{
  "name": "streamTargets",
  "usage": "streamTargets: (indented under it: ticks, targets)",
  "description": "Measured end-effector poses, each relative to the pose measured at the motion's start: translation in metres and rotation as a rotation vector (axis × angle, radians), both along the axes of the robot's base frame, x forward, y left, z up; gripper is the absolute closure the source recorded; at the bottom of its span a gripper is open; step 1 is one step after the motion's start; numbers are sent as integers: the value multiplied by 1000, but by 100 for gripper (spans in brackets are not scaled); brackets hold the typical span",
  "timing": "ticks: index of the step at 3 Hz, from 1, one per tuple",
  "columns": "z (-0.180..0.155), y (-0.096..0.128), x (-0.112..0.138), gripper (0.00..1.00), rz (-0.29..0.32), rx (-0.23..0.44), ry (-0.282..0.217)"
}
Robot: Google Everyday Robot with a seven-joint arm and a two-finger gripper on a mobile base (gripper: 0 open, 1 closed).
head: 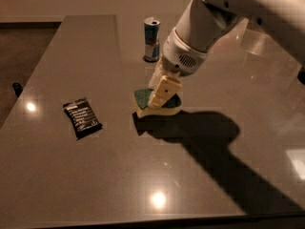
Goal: Move sponge near rxbar chocolate
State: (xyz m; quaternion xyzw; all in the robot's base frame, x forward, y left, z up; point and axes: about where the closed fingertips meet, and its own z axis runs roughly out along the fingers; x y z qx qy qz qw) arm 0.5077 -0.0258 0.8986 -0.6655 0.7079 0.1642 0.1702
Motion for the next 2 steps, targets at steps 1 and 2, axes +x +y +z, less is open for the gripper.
streamTargets:
  ticks: [1,2]
  targets:
    - [12,26,-14,100,67,41,-6]
    - [12,57,-22,82,114,51,-23]
